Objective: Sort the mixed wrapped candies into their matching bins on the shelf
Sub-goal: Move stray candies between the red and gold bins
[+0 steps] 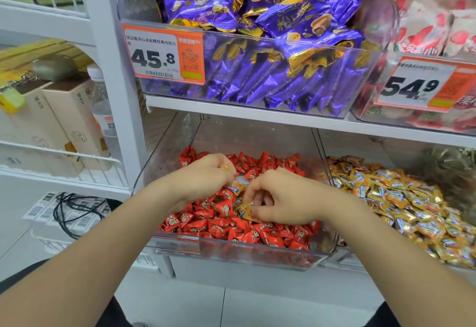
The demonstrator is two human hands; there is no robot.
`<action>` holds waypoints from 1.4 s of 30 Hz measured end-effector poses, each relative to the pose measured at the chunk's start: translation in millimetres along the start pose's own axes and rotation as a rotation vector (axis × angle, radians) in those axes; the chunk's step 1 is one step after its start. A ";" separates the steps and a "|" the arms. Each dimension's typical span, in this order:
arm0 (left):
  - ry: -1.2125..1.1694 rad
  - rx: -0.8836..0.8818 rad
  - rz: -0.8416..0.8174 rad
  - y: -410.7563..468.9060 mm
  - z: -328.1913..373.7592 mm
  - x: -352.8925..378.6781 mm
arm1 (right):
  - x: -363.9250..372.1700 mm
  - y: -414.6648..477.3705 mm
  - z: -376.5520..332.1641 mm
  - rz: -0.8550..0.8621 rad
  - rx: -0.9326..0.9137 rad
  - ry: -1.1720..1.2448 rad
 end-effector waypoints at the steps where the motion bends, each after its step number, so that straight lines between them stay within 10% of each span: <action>1: -0.017 -0.002 0.007 -0.6 0.2 0.4 | 0.5 1.0 0.4 0.014 0.010 0.012; 14: -0.085 0.020 0.108 -5.2 3.8 -7.1 | -46.5 -13.5 35.2 0.479 0.363 0.358; 24: 0.077 -0.073 0.170 -15.0 -1.7 -23.4 | -8.2 6.5 12.8 0.220 0.254 1.539; 29: 0.054 -0.056 0.215 -14.7 -4.7 -30.5 | -11.1 16.2 19.4 0.238 0.198 1.336; 35: 0.411 -0.039 0.239 -12.6 -5.4 -40.7 | -34.1 17.1 4.8 0.310 0.021 0.288; 42: 0.737 0.073 -0.097 -15.5 -15.1 -17.3 | 18.7 26.2 -6.2 -0.135 -0.055 -0.119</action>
Point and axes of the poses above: each hand's wrist, its own y-axis towards the middle knuckle, its own x-axis out of the palm, z = x × y, the point moved 9 cm from there along y, towards the middle knuckle, and after that the axes turned 5 degrees about -z, right-handed, at the moved point
